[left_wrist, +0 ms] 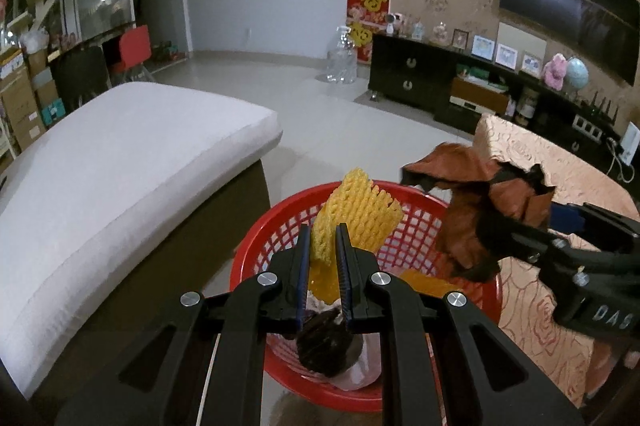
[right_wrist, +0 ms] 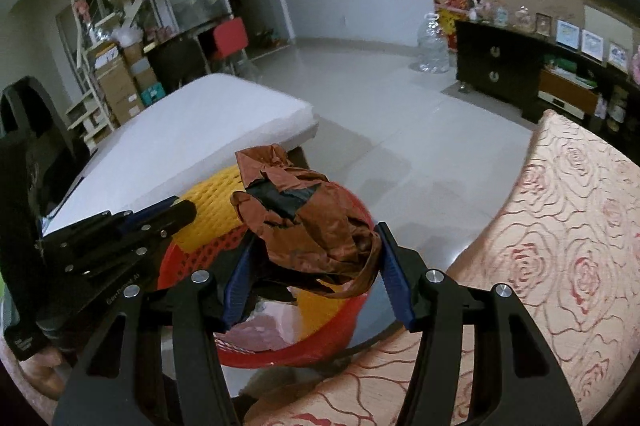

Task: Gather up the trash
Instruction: 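Carry foam net and brown cloth over the red wastebasket and open both tools to drop them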

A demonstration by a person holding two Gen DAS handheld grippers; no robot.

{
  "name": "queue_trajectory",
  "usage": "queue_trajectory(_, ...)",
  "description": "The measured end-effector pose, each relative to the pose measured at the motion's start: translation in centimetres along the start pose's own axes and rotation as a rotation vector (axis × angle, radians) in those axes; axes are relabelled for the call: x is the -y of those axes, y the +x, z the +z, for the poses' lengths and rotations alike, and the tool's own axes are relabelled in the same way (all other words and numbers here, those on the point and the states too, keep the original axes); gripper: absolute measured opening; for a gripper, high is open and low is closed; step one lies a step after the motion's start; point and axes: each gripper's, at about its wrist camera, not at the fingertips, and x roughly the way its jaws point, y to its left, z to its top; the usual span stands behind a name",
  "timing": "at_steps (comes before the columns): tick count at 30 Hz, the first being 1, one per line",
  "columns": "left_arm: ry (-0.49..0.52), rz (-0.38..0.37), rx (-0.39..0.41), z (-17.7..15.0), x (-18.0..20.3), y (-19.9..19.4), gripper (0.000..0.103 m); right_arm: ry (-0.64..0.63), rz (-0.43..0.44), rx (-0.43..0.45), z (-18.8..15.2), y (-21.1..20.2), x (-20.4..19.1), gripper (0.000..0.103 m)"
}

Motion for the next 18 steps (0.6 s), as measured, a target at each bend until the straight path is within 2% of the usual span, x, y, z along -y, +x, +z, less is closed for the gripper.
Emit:
queue_trajectory(4, -0.014, 0.000, -0.019, 0.0, -0.3, 0.4, 0.020, -0.012, 0.015, -0.016, -0.3, 1.0, -0.8, 0.058)
queue_trajectory(10, -0.019, -0.006, -0.010, 0.1, -0.6, 0.1, 0.045, 0.000, 0.027, -0.013, -0.5, 1.4, -1.2, 0.076)
queue_trajectory(15, -0.035, 0.026, 0.020, 0.5, -1.2, -0.6, 0.066, 0.018, 0.019, -0.005, -0.7, 1.0, -0.9, 0.077)
queue_trajectory(18, -0.051, 0.049, 0.041, 0.7, -1.5, -1.1, 0.075, 0.036, 0.005, 0.009, -0.9, 0.6, -0.6, 0.085)
